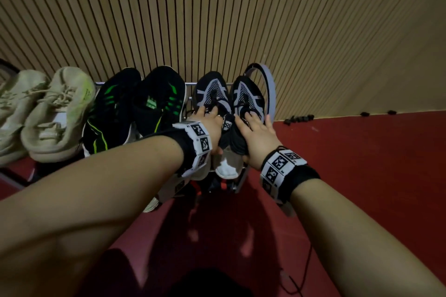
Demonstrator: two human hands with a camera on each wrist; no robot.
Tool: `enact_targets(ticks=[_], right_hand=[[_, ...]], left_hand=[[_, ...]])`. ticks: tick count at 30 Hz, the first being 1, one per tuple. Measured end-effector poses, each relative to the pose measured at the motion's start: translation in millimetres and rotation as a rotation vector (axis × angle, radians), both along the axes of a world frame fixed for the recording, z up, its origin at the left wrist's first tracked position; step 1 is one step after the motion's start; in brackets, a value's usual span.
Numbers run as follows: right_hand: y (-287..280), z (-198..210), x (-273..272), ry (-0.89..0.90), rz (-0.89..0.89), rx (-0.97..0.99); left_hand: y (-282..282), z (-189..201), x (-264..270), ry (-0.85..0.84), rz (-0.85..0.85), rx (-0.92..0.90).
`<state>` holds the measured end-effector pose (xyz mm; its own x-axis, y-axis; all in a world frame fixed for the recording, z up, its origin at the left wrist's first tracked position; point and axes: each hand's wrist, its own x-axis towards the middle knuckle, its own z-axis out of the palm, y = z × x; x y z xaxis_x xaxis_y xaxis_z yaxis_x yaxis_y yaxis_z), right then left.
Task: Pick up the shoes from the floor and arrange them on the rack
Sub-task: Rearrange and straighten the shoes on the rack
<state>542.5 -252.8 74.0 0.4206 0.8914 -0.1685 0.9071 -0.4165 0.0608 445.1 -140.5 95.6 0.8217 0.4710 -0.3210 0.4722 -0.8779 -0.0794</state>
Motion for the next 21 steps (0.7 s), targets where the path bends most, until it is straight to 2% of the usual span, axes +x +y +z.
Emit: enact_targets(ticks=[5, 13, 21], right_hand=[[-8.2, -4.0, 0.6, 0.056, 0.103, 0.065], [-19.2, -13.0, 3.1, 0.109, 0.273, 0.202], [-11.7, -10.0, 25.9, 0.061, 0.342, 0.160]], left_hand=[[-5.3, 1.8, -6.3, -0.012, -0.064, 0.015], [-6.7, 6.9, -29.7, -0.087, -0.151, 0.198], [-2.8, 2.6, -19.8, -0.153, -0.093, 0.223]])
